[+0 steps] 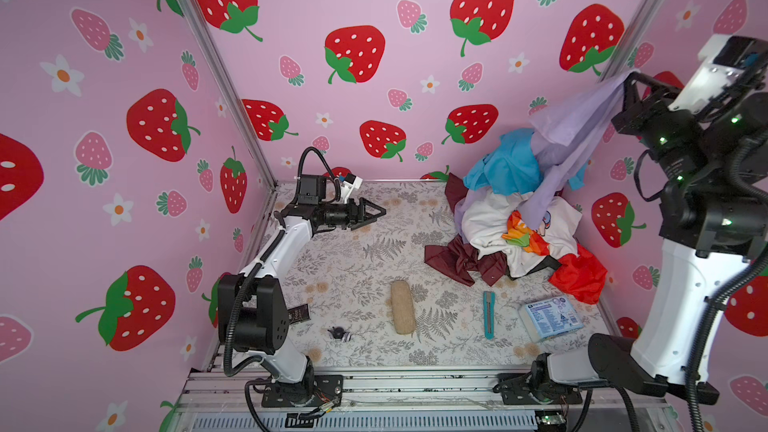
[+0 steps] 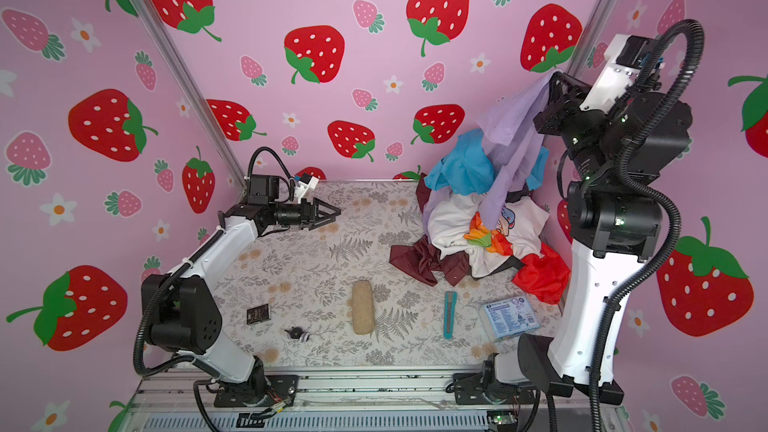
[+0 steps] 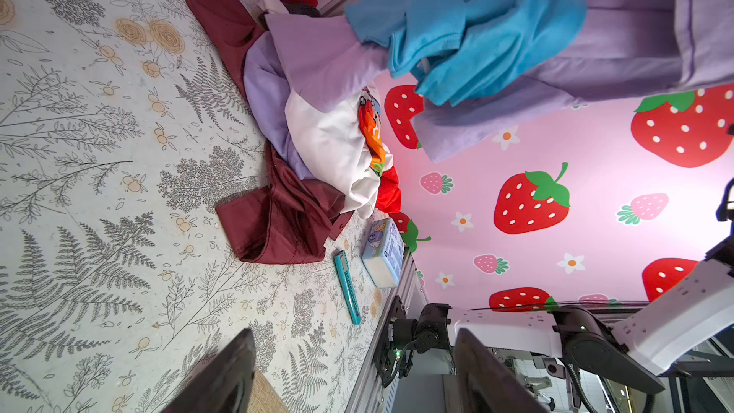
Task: Pick out a specific cloth from the pile
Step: 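Lift the lavender cloth high with the right gripper, pulling it free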
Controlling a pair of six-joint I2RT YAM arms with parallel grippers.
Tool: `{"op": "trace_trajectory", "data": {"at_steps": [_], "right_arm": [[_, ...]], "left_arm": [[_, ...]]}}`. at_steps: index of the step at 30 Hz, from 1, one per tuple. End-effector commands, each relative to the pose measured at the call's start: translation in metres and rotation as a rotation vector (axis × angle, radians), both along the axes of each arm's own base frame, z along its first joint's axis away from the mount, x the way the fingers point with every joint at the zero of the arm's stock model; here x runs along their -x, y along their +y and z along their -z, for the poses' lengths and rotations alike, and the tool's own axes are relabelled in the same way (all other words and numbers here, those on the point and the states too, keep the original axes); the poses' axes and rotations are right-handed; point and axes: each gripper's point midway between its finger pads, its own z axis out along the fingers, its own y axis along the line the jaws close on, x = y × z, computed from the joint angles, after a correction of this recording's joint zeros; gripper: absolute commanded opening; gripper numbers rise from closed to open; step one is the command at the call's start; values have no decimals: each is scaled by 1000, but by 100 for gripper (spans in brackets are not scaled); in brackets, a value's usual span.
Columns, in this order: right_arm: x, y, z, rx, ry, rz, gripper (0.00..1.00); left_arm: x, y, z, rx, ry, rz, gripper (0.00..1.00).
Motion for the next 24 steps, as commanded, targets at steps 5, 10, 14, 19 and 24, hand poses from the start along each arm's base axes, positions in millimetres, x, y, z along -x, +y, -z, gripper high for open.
{"op": "trace_trajectory", "data": {"at_steps": [5, 10, 14, 19, 24], "right_arm": [[-84, -17, 80, -58, 283, 54, 0], [-78, -6, 49, -61, 174, -14, 0], [-46, -7, 1, -58, -7, -4, 0], [-10, -8, -41, -41, -166, 15, 0], [24, -12, -73, -43, -278, 46, 0]], "left_arm": [[3, -3, -5, 2, -12, 5, 79], [5, -3, -6, 0, -17, 8, 79], [4, -3, -3, -4, -10, 0, 79], [1, -3, -1, -2, -6, -2, 79], [-2, -5, -2, -1, -7, -1, 79]]}}
